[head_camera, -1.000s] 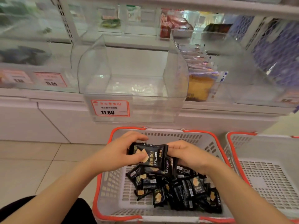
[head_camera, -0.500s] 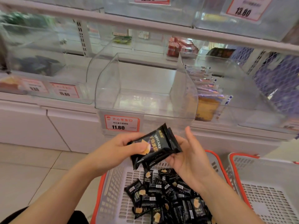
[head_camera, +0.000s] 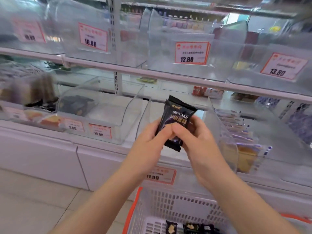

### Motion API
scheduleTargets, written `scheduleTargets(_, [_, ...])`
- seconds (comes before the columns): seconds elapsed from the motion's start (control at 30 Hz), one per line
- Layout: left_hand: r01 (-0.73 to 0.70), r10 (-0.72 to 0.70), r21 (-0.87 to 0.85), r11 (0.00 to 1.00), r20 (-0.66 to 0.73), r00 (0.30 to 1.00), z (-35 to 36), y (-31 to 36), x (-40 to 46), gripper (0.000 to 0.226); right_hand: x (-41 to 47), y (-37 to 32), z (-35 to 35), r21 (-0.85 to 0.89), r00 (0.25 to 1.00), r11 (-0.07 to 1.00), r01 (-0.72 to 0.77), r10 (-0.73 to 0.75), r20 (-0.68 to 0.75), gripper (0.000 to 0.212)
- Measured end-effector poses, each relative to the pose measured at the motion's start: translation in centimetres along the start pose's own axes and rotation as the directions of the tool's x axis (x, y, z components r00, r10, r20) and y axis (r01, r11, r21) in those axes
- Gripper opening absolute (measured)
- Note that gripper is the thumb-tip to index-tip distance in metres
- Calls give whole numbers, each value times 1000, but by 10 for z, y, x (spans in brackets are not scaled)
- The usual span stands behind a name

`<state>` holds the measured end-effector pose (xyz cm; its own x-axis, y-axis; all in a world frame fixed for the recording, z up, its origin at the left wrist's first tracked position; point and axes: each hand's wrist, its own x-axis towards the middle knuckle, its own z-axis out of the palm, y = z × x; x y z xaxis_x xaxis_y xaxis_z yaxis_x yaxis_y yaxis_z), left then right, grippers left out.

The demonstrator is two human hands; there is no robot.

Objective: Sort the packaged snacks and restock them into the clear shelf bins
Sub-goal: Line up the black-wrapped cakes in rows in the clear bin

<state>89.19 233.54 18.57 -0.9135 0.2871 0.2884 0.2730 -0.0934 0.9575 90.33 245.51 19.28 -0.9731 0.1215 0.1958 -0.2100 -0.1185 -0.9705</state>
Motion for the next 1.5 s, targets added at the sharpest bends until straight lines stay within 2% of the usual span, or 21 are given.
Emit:
scheduleTargets(0.07, [-13, 16, 31, 999, -101, 995, -15, 0, 6, 28, 20, -2, 3, -71, 1000, 997, 14, -15, -5, 30])
scheduleTargets(0.13, [-32, 66, 153, 988, -226, 972, -33, -8, 10, 35, 43, 6, 1, -192, 999, 981, -41, 35, -34, 22])
scheduleTargets(0.17, [-25, 79, 204, 979, -260, 962, -41, -14, 12, 34, 55, 13, 0, -282, 994, 954, -98, 83, -65, 19])
scheduleTargets(0.23, [76, -8, 235, 969, -278, 961, -53, -29, 15, 38, 78, 34, -3, -488, 978, 847, -209, 172, -120, 14])
scheduleTargets(0.33, [201, -181, 148, 968, -140, 973, -62, -51, 20, 41, 109, 64, -7, -758, 951, 582, -294, 258, -170, 18])
scheduleTargets(0.37, [198, -189, 128, 972, -75, 979, -65, -56, 21, 35, 119, 72, -7, -825, 949, 488, -284, 265, -169, 18])
scheduleTargets(0.43, [192, -194, 103, 976, 3, 981, -72, -61, 25, 29, 137, 85, -4, -896, 951, 369, -248, 269, -153, 20])
scheduleTargets(0.53, [197, -201, 114, 974, 31, 979, -82, -67, 33, 49, 151, 103, 5, -952, 947, 225, -207, 291, -137, 30])
scheduleTargets(0.63, [168, -178, 127, 978, 68, 982, -87, -73, 38, 52, 156, 113, 15, -964, 937, 224, -147, 343, -63, 40])
scheduleTargets(0.67, [156, -166, 124, 980, 74, 983, -88, -74, 39, 48, 156, 111, 17, -955, 925, 267, -130, 380, -20, 36])
scheduleTargets(0.77, [131, -138, 102, 986, 68, 988, -89, -82, 41, 45, 151, 101, 15, -856, 835, 502, -127, 519, 181, 18])
scheduleTargets(0.8, [123, -130, 99, 987, 65, 989, -89, -84, 41, 46, 147, 100, 12, -840, 803, 531, -107, 545, 242, 23])
scheduleTargets(0.83, [114, -120, 94, 989, 60, 991, -88, -85, 41, 45, 145, 101, 10, -851, 795, 521, -64, 542, 272, 35])
scheduleTargets(0.9, [99, -104, 80, 992, 53, 993, -87, -85, 42, 45, 143, 107, 10, -912, 846, 409, 30, 476, 241, 47])
scheduleTargets(1.0, [89, -94, 81, 993, 59, 994, -86, -85, 42, 49, 149, 116, 15, -939, 915, 343, 18, 373, 153, 44])
scheduleTargets(1.17, [93, -98, 94, 991, 55, 994, -87, -83, 40, 51, 169, 125, 18, -959, 962, 278, -64, 274, 16, 45])
scheduleTargets(1.23, [104, -109, 104, 989, 43, 993, -87, -83, 39, 52, 174, 128, 17, -964, 974, 261, -59, 228, 2, 44])
scheduleTargets(1.33, [142, -145, 103, 985, 27, 989, -86, -82, 37, 47, 175, 125, 15, -961, 961, 272, -44, 274, 34, 57])
scheduleTargets(1.4, [144, -143, 133, 981, -16, 990, -84, -79, 35, 36, 169, 114, 11, -959, 937, 281, -48, 346, 55, 71])
scheduleTargets(1.47, [80, -56, 266, 961, -97, 994, -81, -72, 32, 32, 157, 97, 6, -957, 925, 287, -38, 372, 75, 75])
scheduleTargets(1.5, [11, 39, 372, 928, -126, 991, -80, -66, 30, 31, 149, 85, 3, -959, 931, 284, -14, 354, 91, 71])
